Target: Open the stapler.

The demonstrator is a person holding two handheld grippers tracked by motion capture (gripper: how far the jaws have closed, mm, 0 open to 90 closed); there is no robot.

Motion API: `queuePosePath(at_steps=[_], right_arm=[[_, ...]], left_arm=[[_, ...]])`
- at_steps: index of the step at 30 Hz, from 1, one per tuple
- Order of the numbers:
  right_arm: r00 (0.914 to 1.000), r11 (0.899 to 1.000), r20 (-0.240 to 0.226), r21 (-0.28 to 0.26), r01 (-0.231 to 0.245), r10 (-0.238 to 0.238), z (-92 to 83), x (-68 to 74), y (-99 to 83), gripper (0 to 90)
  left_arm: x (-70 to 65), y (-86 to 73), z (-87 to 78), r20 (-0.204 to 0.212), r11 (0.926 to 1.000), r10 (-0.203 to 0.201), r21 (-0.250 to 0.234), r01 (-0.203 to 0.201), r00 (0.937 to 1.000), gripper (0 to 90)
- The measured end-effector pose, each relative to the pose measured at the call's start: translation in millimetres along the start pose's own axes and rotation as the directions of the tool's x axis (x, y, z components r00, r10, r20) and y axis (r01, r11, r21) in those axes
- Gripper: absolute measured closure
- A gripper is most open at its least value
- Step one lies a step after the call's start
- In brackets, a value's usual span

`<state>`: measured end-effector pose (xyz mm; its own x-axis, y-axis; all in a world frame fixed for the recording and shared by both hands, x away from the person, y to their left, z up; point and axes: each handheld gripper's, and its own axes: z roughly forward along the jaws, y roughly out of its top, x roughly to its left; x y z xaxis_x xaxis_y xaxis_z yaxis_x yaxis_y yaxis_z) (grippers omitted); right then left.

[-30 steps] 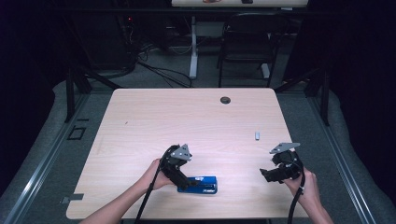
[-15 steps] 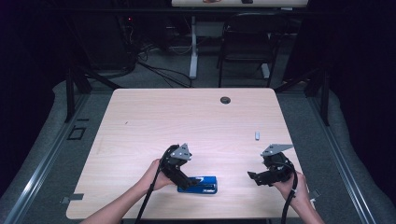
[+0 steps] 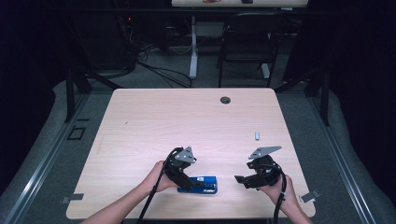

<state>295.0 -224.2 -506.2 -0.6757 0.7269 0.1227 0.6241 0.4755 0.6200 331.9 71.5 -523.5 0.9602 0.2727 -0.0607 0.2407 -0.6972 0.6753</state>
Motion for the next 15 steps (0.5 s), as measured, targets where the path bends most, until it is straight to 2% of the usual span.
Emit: queuePosePath(at_steps=[2,4,5,7,8,12,13,15], right_arm=[[1.0,1.0,-0.002,0.001,0.003,-0.003,0.3,3.2,0.9,37.2],[1.0,1.0,-0.007,0.002,0.001,-0.001,1.2,5.3,1.3,38.9],[0.9998,1.0,-0.02,0.006,0.002,-0.002,3.2,9.2,2.6,44.4],[0.9998,1.0,-0.021,0.004,0.005,-0.004,3.9,10.3,3.0,45.5],[0.9992,1.0,-0.039,0.008,0.004,-0.003,6.2,12.4,3.8,50.0],[0.9984,1.0,-0.054,0.009,-0.016,0.017,9.9,14.4,4.2,56.5],[0.9969,0.999,-0.069,0.017,-0.035,0.037,12.5,14.2,4.1,62.2],[0.9963,0.999,-0.076,0.021,-0.039,0.04,13.6,14.1,4.2,63.9]], left_arm=[[-2.0,0.5,4.1,0.029,1.0,0.006,-0.002,-0.006,0.9996,14.9],[-3.7,1.0,5.7,0.013,0.9998,0.016,0.013,-0.016,0.9998,15.3],[-5.6,1.7,8.9,0.013,0.9994,0.025,0.025,-0.025,0.9996,15.7],[-6.4,1.6,11.3,0.023,0.9995,0.028,0.014,-0.028,0.9993,16.1],[-7.6,2.7,13.1,0.028,0.9991,0.034,0.022,-0.035,0.999,17.1],[-9.3,3.4,16.7,0.027,0.999,0.037,0.025,-0.038,0.9989,21.7],[-10.0,4.0,17.5,0.021,0.9985,0.044,0.031,-0.045,0.9988,22.6],[-10.9,4.5,19.3,0.029,0.9985,0.045,0.032,-0.046,0.9986,22.9]])
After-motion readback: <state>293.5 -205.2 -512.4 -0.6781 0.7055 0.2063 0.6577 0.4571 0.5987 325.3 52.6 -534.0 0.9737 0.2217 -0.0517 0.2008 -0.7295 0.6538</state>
